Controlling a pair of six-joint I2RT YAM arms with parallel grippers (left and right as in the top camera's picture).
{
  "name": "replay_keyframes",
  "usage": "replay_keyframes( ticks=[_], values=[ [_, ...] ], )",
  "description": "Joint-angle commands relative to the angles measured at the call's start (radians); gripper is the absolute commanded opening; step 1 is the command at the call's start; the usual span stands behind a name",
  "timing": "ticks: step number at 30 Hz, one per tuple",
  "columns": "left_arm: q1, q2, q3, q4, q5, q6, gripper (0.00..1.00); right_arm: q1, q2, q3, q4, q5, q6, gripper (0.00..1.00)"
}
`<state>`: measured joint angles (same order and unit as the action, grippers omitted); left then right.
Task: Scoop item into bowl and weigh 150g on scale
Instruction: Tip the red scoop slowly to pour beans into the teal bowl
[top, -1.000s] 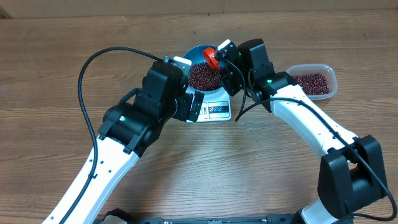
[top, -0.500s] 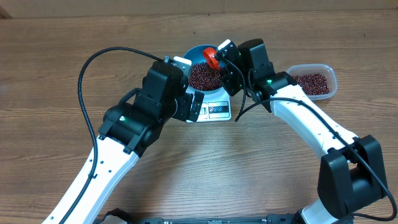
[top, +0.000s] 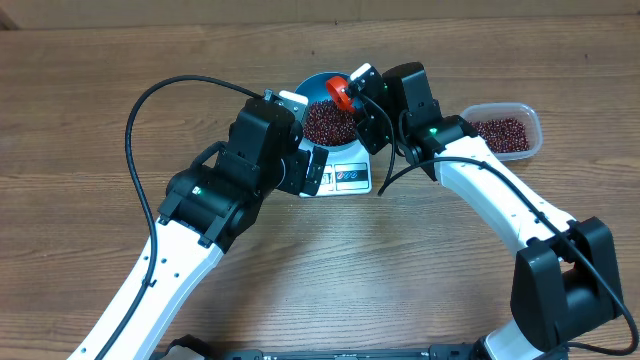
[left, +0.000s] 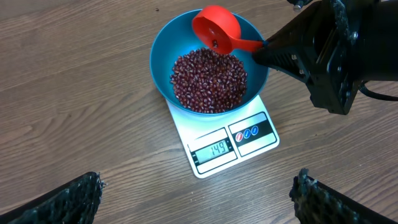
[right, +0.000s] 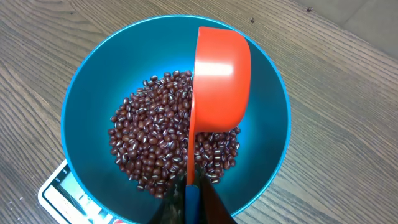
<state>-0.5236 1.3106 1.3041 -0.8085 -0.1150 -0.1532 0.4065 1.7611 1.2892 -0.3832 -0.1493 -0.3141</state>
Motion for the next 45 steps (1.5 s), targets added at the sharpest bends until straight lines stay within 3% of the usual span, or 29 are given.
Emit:
replay_keyframes(
  ticks=[1,5,9,17,45],
  values=[
    [0.002,-0.014,0.02,0.001,0.008,0.018,0.99,-0.003,0.005,0.006,0.008,0.006,0.004,0.04],
    [0.002,-0.014,0.02,0.001,0.008,0.018,1.0,-0.003,0.005,0.006,0.005,0.0,-0.002,0.04],
    [0.002,-0.014,0.02,0.001,0.008,0.018,1.0,0.003,0.005,0.006,-0.038,-0.105,-0.139,0.04],
    [0.002,-0.014,0.02,0.001,0.008,0.018,1.0,0.002,0.005,0.006,0.005,0.06,0.023,0.04],
    [0.002,-0.014,0.02,0.001,0.008,0.018,0.99,0.002,0.005,0.006,0.011,0.059,0.027,0.04]
  ],
)
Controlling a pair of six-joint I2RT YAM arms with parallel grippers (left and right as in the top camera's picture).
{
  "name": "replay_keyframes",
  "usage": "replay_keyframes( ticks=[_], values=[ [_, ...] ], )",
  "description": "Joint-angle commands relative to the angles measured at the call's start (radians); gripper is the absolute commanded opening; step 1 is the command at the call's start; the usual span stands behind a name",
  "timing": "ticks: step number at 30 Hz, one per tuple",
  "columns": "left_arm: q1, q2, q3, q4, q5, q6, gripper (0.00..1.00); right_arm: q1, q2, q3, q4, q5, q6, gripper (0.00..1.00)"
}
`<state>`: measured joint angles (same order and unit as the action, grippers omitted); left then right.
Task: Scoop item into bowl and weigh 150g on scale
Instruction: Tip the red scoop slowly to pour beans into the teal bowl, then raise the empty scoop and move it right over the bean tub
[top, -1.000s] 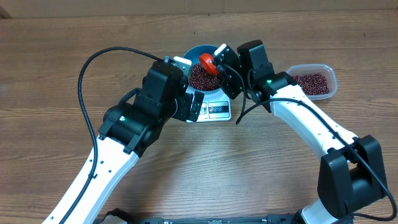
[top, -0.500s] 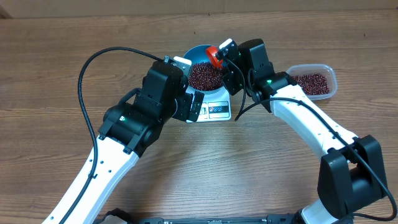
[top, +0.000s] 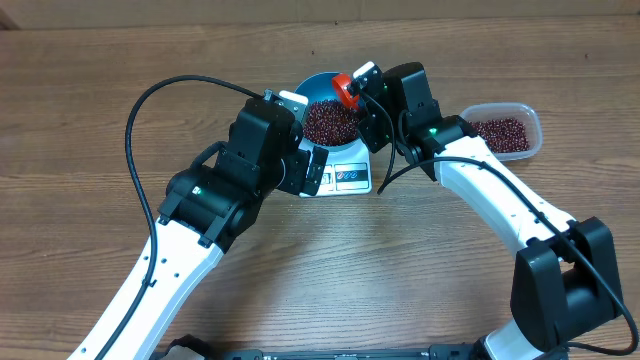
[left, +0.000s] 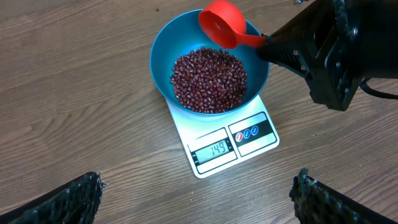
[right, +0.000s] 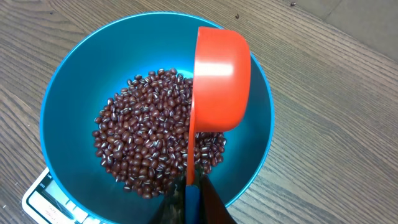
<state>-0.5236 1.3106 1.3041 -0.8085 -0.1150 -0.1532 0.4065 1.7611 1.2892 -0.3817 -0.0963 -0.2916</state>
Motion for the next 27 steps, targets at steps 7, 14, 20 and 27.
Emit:
replay_keyframes(
  ticks=[7,14,20,27],
  values=[
    [0.002,-0.014,0.02,0.001,0.008,0.018,1.0,0.002,0.005,0.006,0.01,0.006,0.004,0.04],
    [0.002,-0.014,0.02,0.001,0.008,0.018,0.99,0.002,0.005,0.006,0.01,0.006,0.004,0.04],
    [0.002,-0.014,0.02,0.001,0.008,0.018,1.0,0.002,0.005,0.006,0.01,0.006,0.004,0.04],
    [0.002,-0.014,0.02,0.001,0.008,0.018,1.0,0.002,0.0,0.009,0.018,0.005,0.039,0.04]
  ],
)
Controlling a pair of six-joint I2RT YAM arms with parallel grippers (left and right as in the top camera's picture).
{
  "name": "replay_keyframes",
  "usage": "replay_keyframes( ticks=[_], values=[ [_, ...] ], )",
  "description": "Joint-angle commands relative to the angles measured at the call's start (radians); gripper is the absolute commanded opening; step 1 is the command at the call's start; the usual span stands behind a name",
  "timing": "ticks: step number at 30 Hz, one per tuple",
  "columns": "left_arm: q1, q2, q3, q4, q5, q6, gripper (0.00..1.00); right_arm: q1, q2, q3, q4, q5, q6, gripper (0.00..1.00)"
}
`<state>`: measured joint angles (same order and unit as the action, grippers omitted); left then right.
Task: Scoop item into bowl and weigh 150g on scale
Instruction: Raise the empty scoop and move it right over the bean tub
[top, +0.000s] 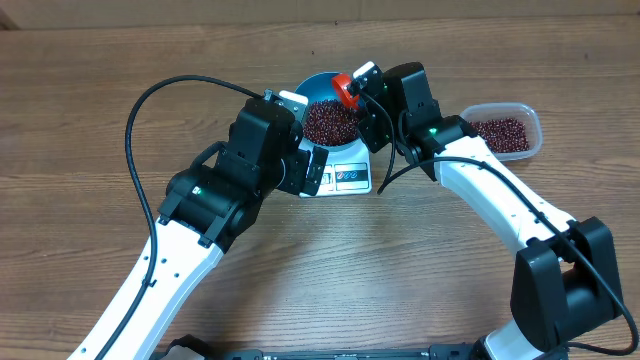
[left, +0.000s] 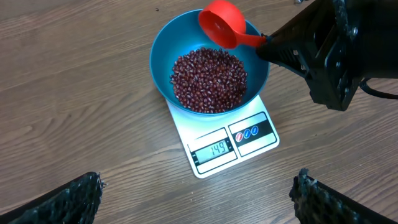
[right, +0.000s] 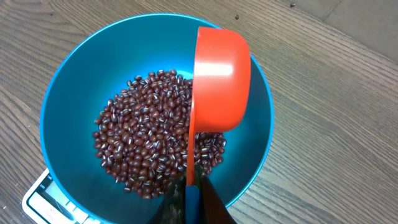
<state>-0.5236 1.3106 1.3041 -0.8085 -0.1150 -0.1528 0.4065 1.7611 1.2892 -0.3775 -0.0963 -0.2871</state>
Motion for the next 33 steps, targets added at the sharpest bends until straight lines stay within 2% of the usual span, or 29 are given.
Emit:
replay_keyframes(
  ticks=[1,10,12,18,22,29,33],
  values=[
    [0.002,-0.014,0.02,0.001,0.008,0.018,0.99,0.002,-0.007,0.01,0.015,0.005,0.048,0.04],
    [0.002,-0.014,0.02,0.001,0.008,0.018,1.0,0.002,-0.183,0.01,-0.023,0.024,0.134,0.04],
    [0.002,-0.014,0.02,0.001,0.008,0.018,1.0,0.002,-0.221,0.01,-0.052,0.095,0.187,0.04],
    [0.002,-0.014,0.02,0.001,0.008,0.018,0.99,0.002,-0.291,0.01,-0.211,0.478,0.444,0.04],
    [0.002,-0.014,0.02,0.001,0.008,0.018,0.99,0.0,-0.295,0.009,-0.3,0.629,0.542,0.04],
    [0.002,-0.014,0.02,0.001,0.008,0.018,1.0,-0.055,-0.295,0.008,-0.35,0.641,0.599,0.04],
    [0.002,-0.014,0.02,0.001,0.008,0.018,1.0,-0.13,-0.289,0.008,-0.429,0.575,0.605,0.04]
  ],
)
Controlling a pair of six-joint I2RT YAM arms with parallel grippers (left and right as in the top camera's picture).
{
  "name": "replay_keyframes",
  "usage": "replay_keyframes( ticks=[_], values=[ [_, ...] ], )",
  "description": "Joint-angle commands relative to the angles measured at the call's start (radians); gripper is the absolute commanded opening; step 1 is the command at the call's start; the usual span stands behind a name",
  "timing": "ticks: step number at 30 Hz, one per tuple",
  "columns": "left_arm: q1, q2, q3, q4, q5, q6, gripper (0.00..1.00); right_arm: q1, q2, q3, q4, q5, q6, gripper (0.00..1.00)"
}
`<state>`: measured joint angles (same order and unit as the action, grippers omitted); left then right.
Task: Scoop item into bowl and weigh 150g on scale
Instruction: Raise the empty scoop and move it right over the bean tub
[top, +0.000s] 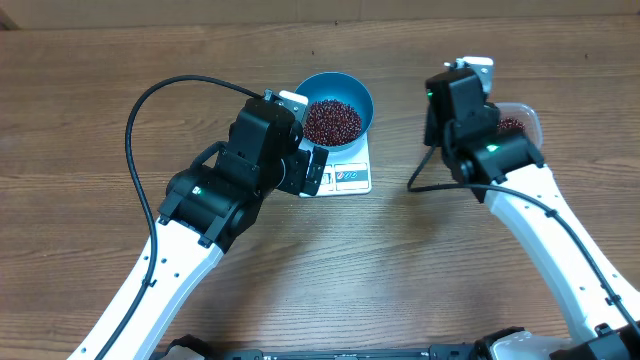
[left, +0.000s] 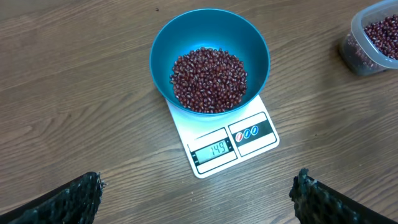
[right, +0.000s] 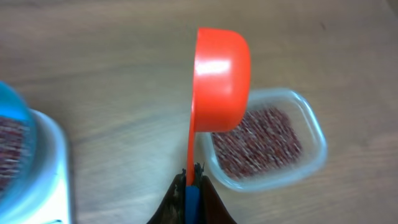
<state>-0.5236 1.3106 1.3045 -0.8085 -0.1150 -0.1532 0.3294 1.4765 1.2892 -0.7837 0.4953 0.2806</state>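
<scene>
A blue bowl (left: 163, 43) of red beans sits on the white scale (left: 249, 134), whose display reads 149. From overhead the bowl (top: 365, 95) lies just beyond my left gripper (top: 310, 170). That left gripper (left: 196, 202) is open, its fingers (left: 68, 199) wide apart on the near side of the scale, holding nothing. My right gripper (right: 191, 180) is shut on the handle of the red scoop (right: 221, 78). The scoop is turned on its side above the clear bean container (right: 314, 134), its inside hidden.
The clear container (left: 373, 37) of beans stands to the right of the scale, partly hidden by my right arm (top: 470, 110) from overhead. A black cable (top: 140, 130) loops over the left part of the wooden table (top: 80, 120).
My right gripper, with the scoop, has moved from over the bowl's far rim to over the clear container on the right. The scale still reads 149. The left arm has not moved.
The scoop was tipped low over the beans in the bowl, with the scale at 149. Then it was a little higher by the far rim and stayed there. Now it is over the bean container, and the reading is unchanged.
</scene>
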Motion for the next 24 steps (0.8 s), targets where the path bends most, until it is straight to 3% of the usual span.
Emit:
replay_keyframes(
  ticks=[1,6,12,24],
  values=[
    [0.002,-0.014,0.02,0.001,0.008,0.018,0.99,-0.092,0.002,0.007,-0.051,-0.062,0.037,0.04],
    [0.002,-0.014,0.02,0.001,0.008,0.018,1.0,-0.216,0.014,0.006,-0.136,-0.216,-0.005,0.04],
    [0.002,-0.014,0.02,0.0,0.008,0.018,0.99,-0.255,0.014,-0.016,-0.217,-0.235,-0.028,0.04],
    [0.002,-0.014,0.02,0.0,0.008,0.018,1.0,-0.264,0.026,-0.129,-0.09,-0.281,-0.027,0.04]
  ],
)
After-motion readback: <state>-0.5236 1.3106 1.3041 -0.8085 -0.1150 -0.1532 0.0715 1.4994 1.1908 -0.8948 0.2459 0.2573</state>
